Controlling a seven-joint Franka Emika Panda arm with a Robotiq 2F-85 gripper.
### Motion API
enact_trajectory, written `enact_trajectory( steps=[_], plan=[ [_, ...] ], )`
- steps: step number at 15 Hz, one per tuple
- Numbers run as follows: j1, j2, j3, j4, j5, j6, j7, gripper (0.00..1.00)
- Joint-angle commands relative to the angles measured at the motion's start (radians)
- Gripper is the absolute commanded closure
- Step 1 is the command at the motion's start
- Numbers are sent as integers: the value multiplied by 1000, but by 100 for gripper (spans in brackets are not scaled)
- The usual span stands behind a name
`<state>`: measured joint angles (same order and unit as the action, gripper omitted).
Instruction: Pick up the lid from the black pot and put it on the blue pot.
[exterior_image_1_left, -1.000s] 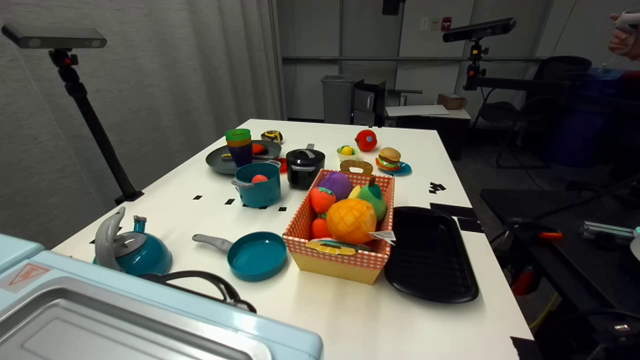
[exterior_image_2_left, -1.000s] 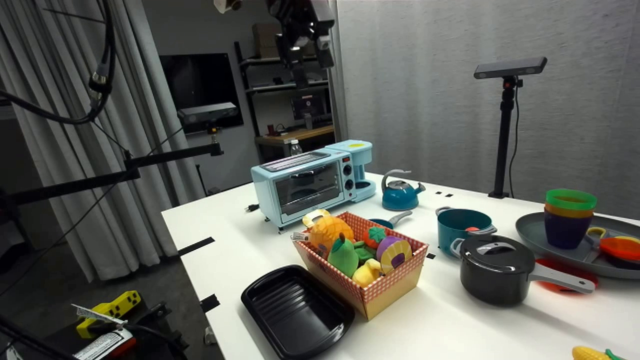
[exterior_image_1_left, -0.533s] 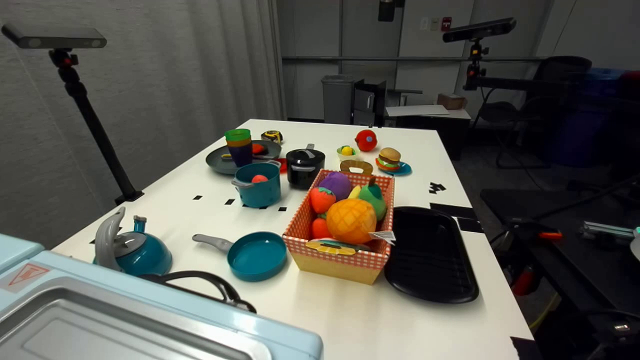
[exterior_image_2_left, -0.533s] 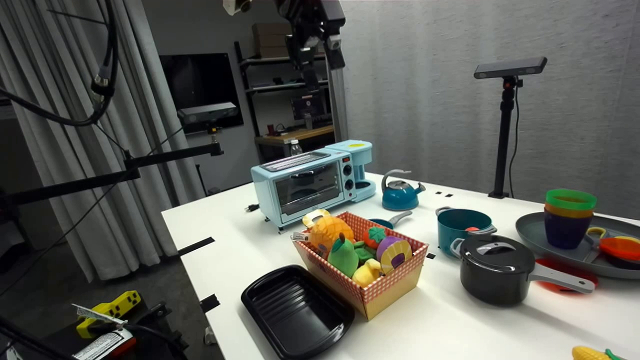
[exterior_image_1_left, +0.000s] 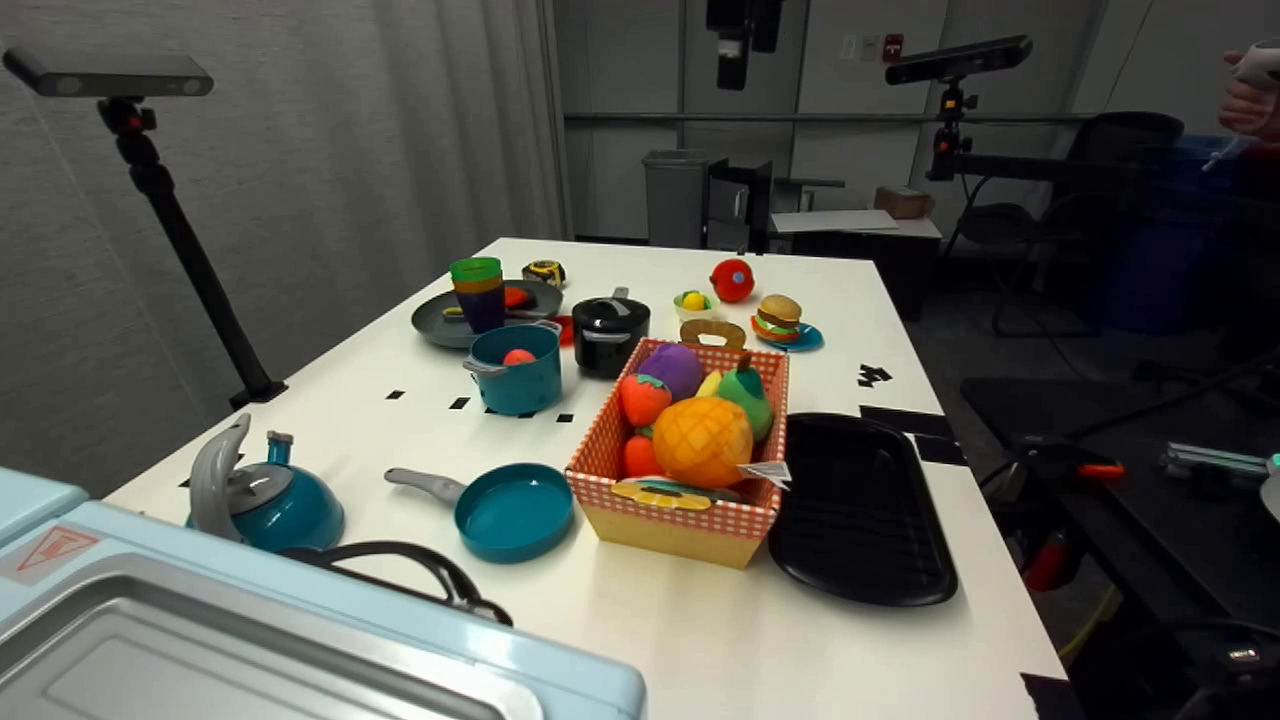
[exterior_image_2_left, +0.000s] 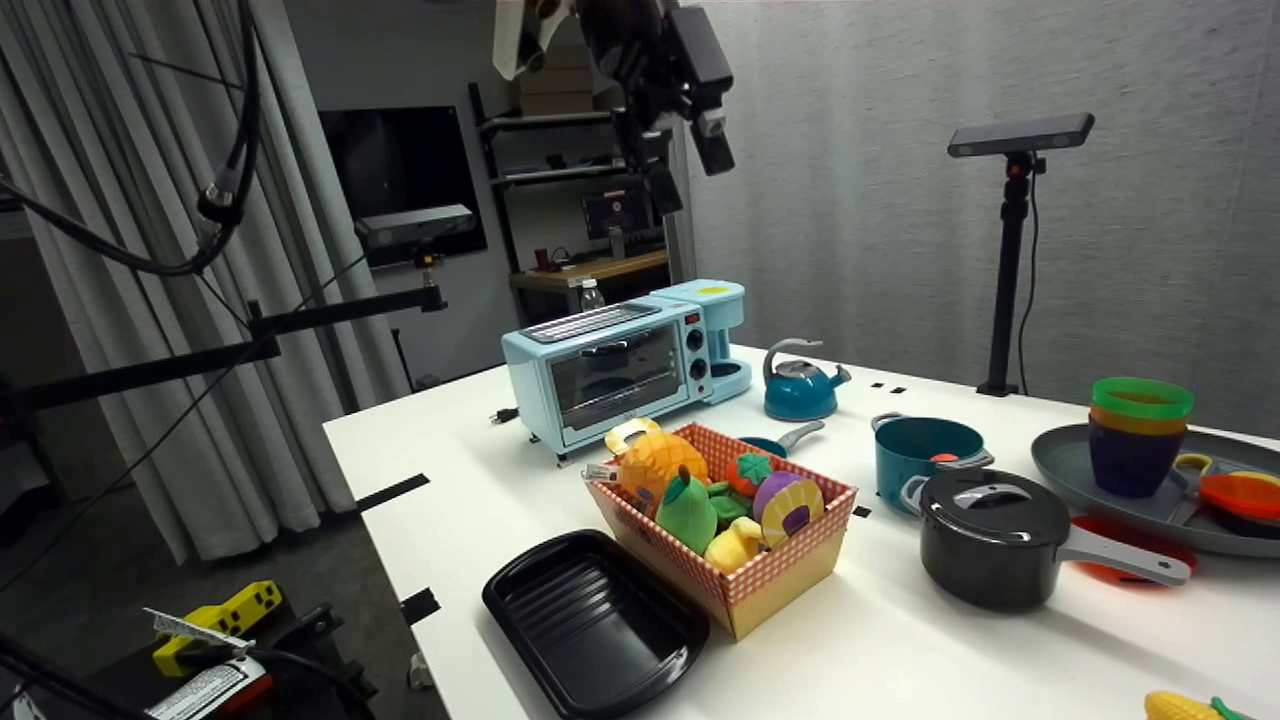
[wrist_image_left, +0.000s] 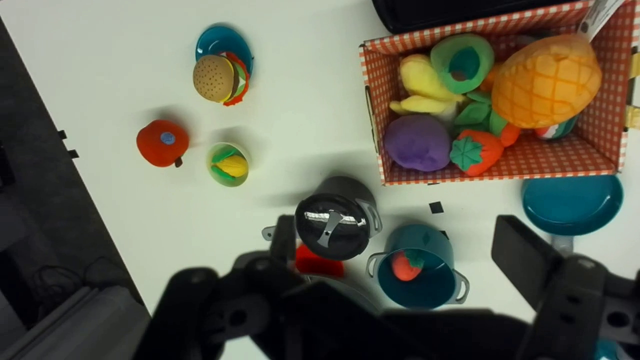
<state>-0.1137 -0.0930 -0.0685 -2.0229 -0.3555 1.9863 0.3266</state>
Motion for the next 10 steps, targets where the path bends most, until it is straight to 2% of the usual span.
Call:
enact_trajectory(
  steps=[1, 4, 7, 8, 10],
  plan=[
    [-22, 119, -25, 51, -76, 93, 73, 0],
    [-24, 210, -59, 99, -120, 149, 127, 0],
    [-17, 284, -92, 169, -112, 137, 159, 0],
    [-8, 230, -90, 98, -101, 146, 131, 0],
    [-6, 266, -102, 134, -100, 146, 138, 0]
  ],
)
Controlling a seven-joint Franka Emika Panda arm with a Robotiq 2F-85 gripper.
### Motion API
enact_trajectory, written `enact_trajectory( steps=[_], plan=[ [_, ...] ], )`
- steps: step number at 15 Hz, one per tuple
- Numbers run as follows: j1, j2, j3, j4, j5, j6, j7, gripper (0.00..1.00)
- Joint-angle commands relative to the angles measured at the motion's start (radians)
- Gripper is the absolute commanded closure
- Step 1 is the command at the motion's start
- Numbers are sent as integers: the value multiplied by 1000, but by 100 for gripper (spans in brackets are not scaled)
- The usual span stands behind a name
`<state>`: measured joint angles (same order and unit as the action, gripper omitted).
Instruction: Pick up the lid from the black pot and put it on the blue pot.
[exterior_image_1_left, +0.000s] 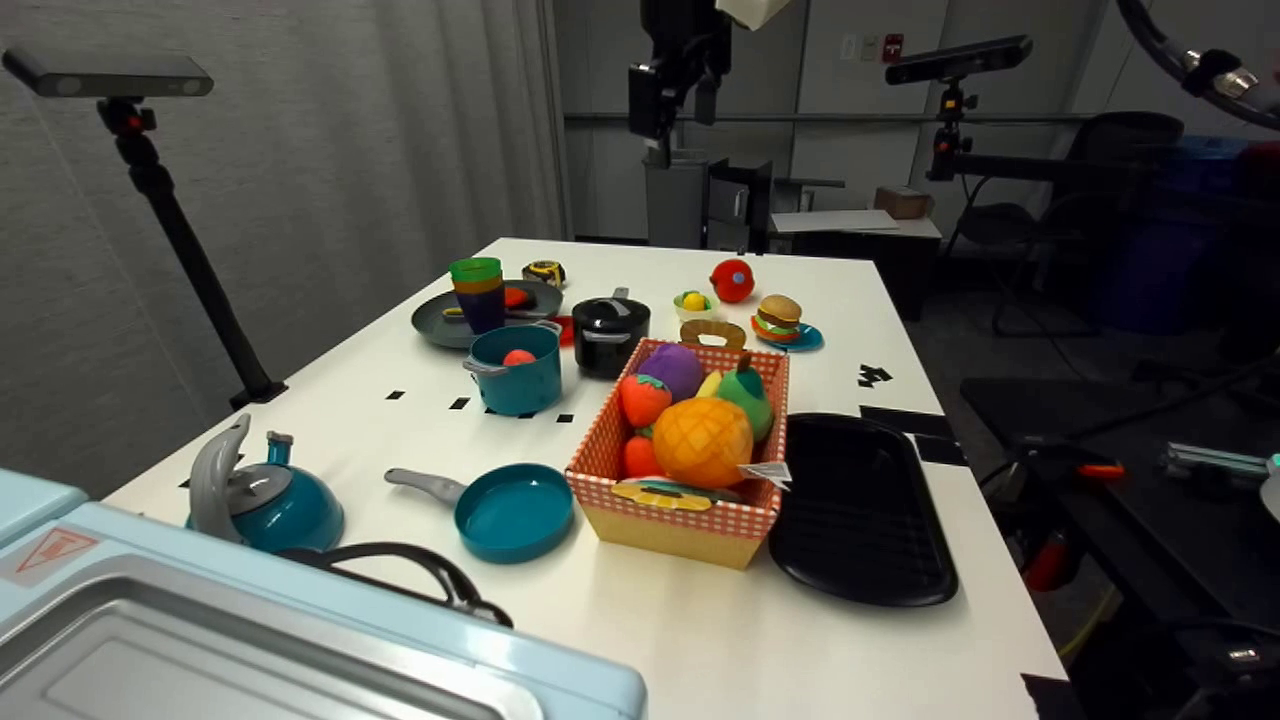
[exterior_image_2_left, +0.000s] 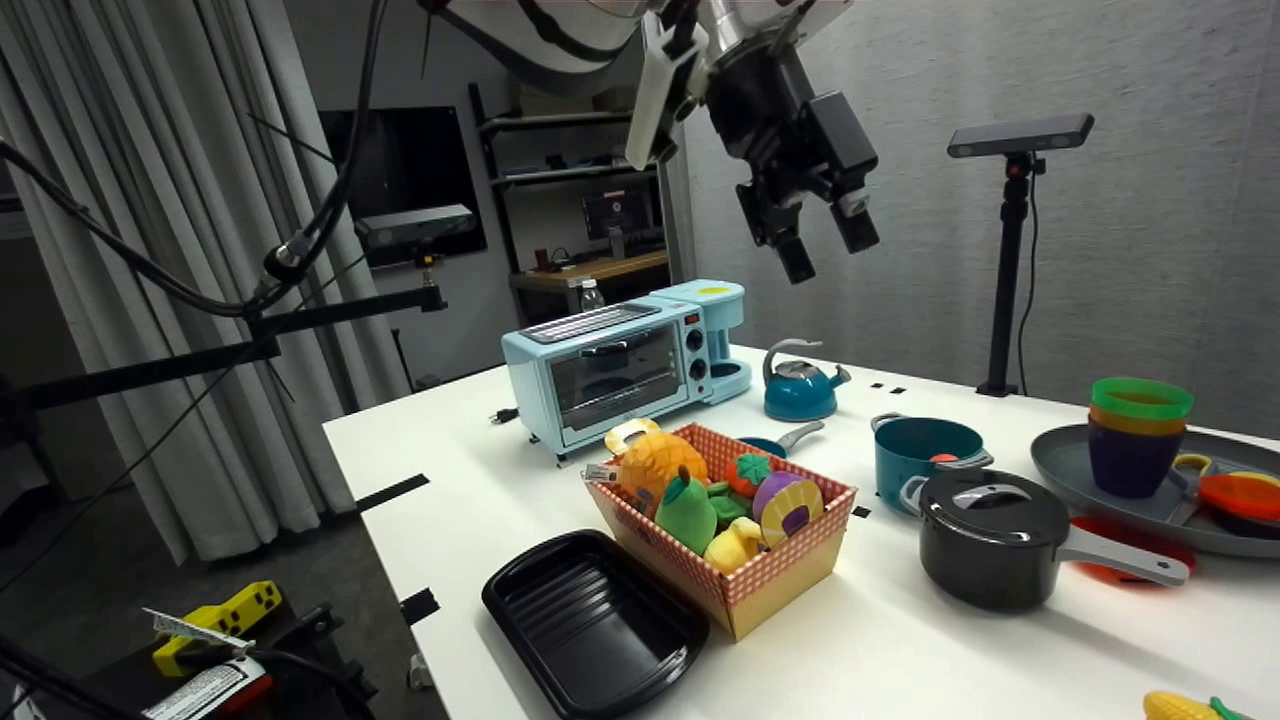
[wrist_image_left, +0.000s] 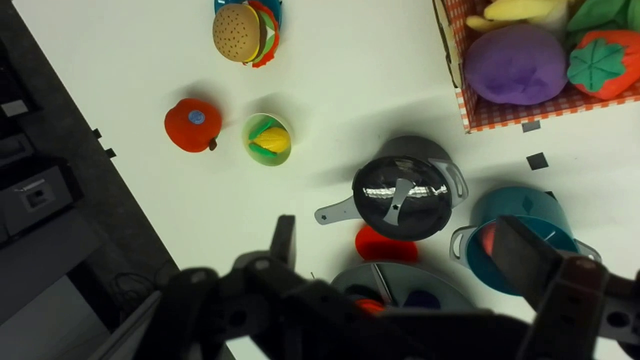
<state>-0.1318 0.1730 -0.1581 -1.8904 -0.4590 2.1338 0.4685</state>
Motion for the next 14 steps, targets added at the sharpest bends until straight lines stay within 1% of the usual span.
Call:
enact_trajectory(
  steps=[1, 4, 6, 10, 14],
  plan=[
    [12, 8, -15, 10, 4, -2, -3, 0],
    [13, 11, -15, 18, 4, -2, 0, 0],
    [6, 37, -10, 33, 47, 0, -23, 0],
    [-2, 133, -23, 110, 104, -2, -6, 0],
    [-12, 266, -49, 230, 161, 0, -12, 0]
  ],
)
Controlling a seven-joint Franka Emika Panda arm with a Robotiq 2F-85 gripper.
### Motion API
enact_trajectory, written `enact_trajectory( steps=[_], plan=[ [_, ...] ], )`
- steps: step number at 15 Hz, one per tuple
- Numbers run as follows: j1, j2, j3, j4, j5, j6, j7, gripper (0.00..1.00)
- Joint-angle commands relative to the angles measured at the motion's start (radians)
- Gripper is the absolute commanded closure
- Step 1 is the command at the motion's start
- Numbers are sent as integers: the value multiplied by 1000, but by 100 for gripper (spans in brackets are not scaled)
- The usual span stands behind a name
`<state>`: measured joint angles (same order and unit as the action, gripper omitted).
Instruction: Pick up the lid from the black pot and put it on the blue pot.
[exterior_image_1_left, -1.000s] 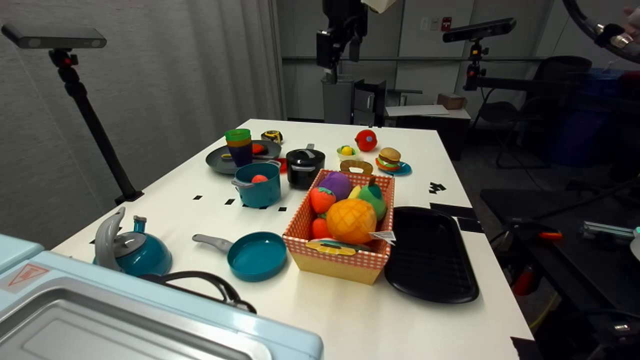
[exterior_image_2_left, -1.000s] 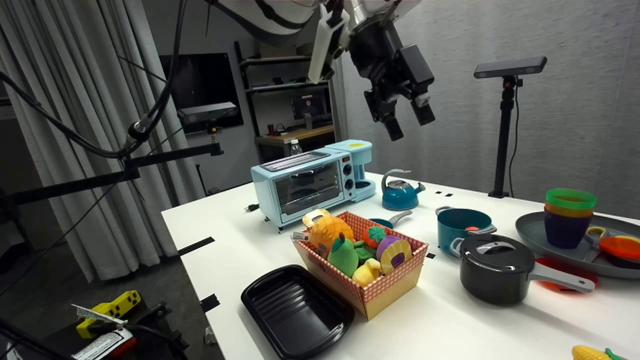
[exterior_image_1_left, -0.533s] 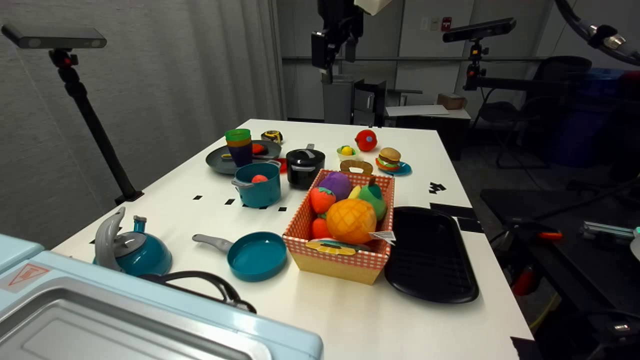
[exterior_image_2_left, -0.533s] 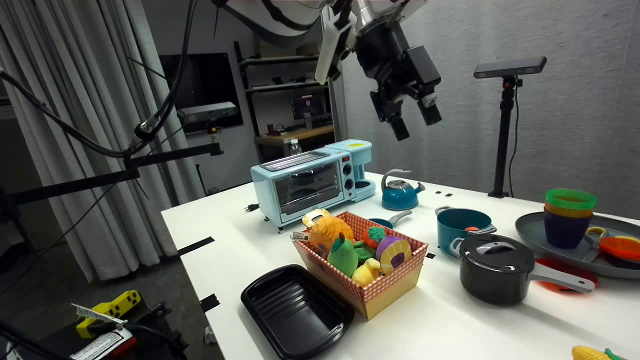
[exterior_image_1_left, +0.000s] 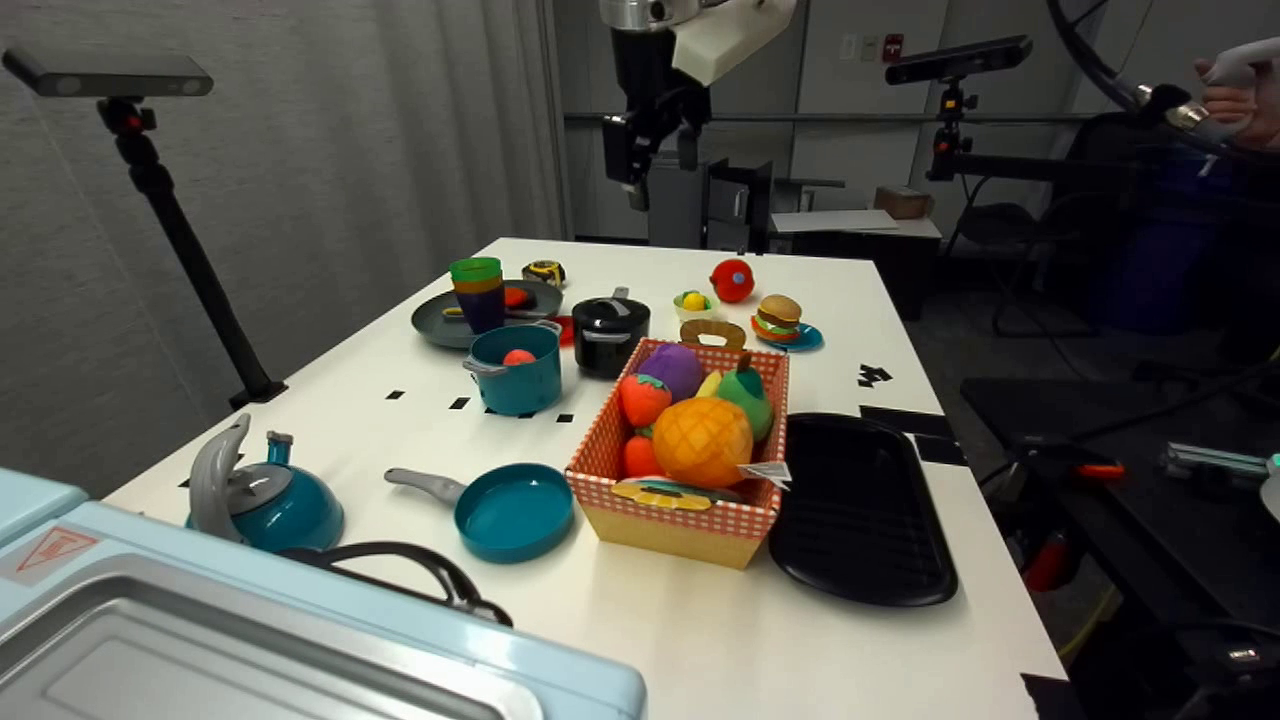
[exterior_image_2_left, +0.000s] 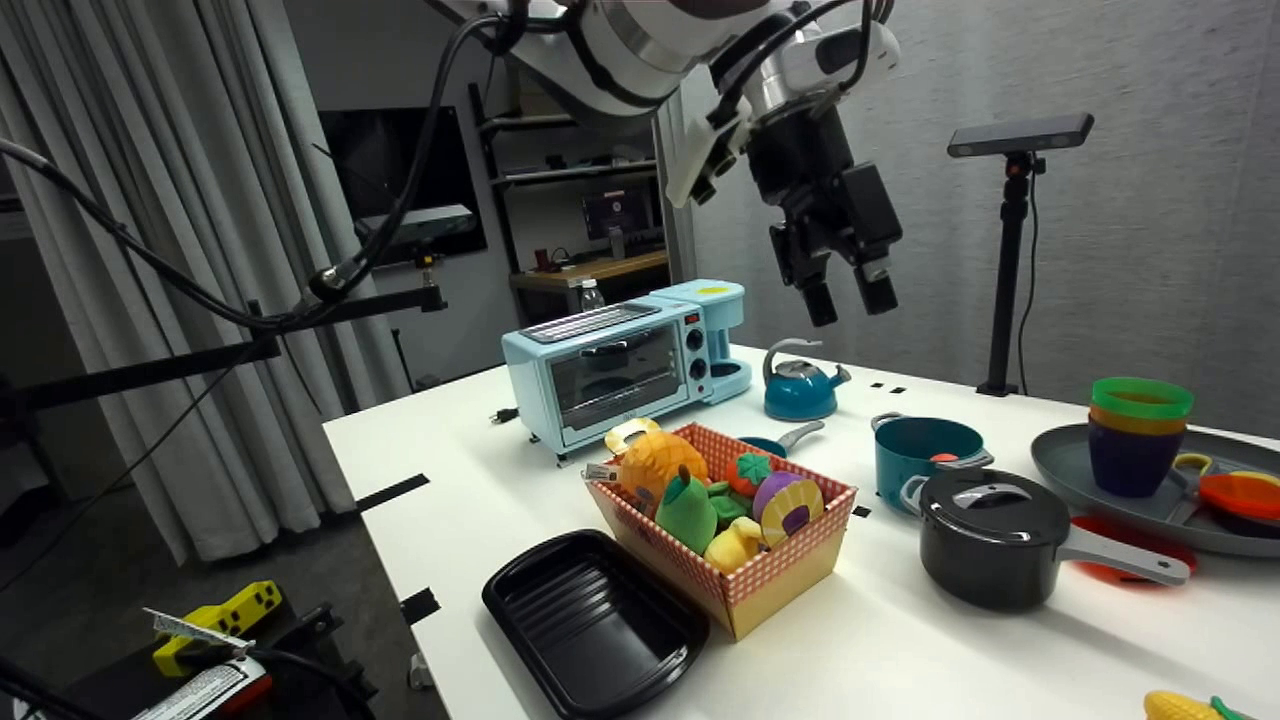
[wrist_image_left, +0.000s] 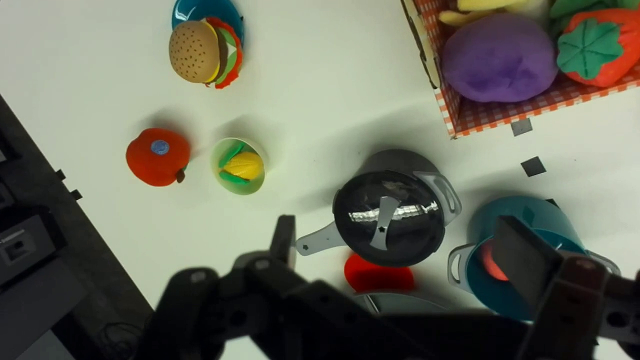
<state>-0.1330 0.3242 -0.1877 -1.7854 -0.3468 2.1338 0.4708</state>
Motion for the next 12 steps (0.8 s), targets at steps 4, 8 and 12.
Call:
enact_trajectory(
  steps=[4, 8, 12],
  plan=[
    [-24, 234, -34, 244, 101, -6, -36, 0],
    [-35, 338, -53, 356, 131, -26, -24, 0],
    [-16, 329, -77, 321, 110, -2, -10, 0]
  ],
)
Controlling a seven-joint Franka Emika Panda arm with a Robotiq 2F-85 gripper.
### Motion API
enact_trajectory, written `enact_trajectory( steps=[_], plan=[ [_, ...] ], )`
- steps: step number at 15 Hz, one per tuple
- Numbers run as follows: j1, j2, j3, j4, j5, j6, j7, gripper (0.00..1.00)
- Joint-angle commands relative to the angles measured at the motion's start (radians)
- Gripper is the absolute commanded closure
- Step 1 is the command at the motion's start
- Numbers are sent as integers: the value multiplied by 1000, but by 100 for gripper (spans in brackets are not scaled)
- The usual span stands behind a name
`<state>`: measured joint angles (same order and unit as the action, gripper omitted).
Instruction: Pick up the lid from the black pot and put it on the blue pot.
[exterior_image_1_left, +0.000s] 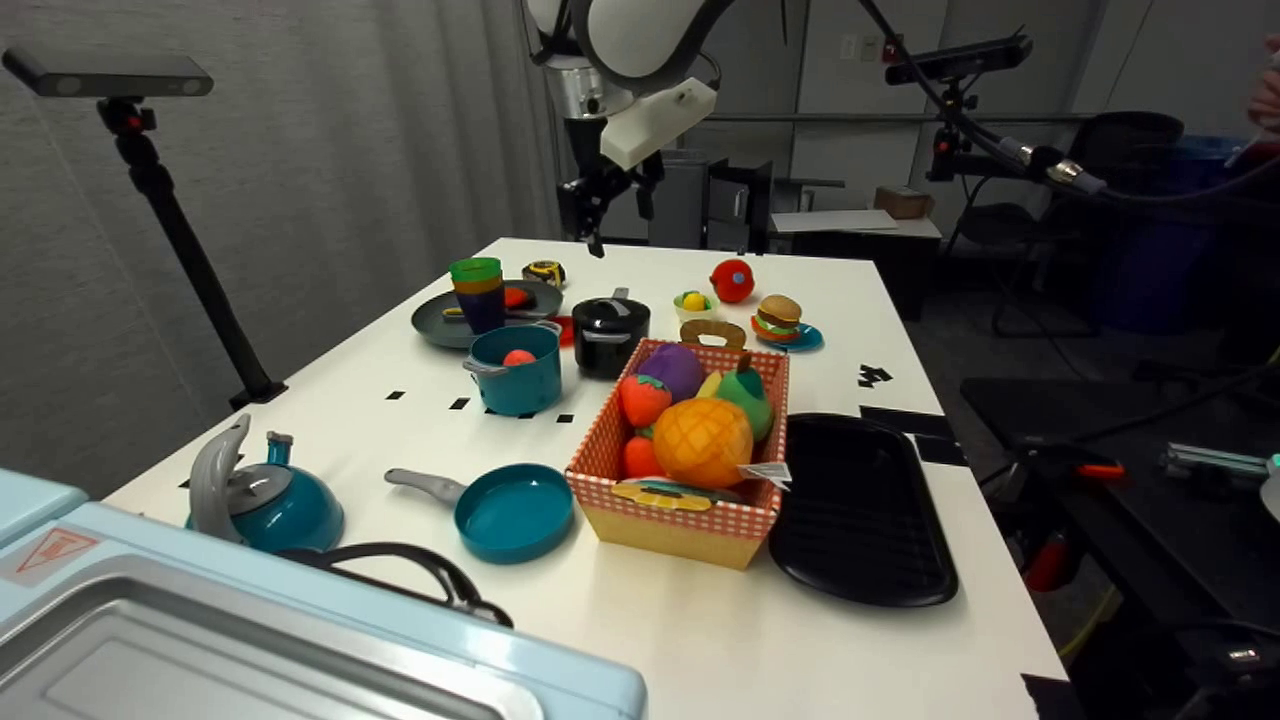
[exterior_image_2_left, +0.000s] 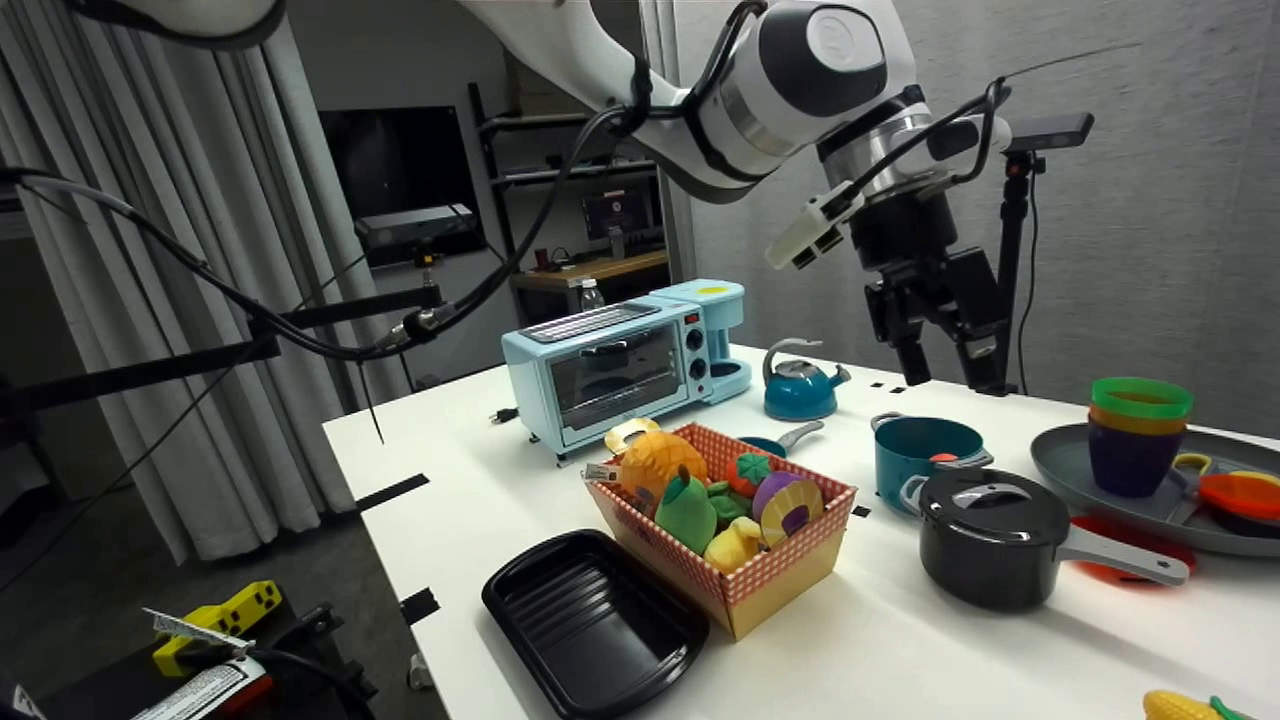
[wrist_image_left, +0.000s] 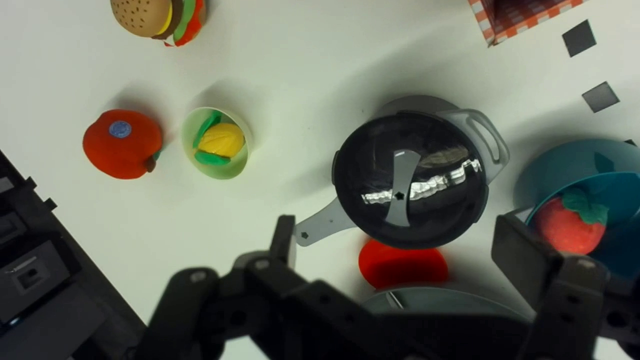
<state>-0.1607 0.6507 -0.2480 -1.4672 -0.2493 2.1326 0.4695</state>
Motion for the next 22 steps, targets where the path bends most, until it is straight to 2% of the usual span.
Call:
enact_trajectory(
  steps=[1, 4, 12, 18, 22],
  plan=[
    [11, 11, -18, 12, 13, -1, -8, 0],
    [3, 24, -7, 31, 26, -20, -31, 0],
    [-85, 162, 27, 174, 155, -51, -177, 0],
    [-166, 252, 75, 299, 279, -167, -290, 0],
    [-180, 307, 87, 376, 300, -214, -328, 0]
  ],
)
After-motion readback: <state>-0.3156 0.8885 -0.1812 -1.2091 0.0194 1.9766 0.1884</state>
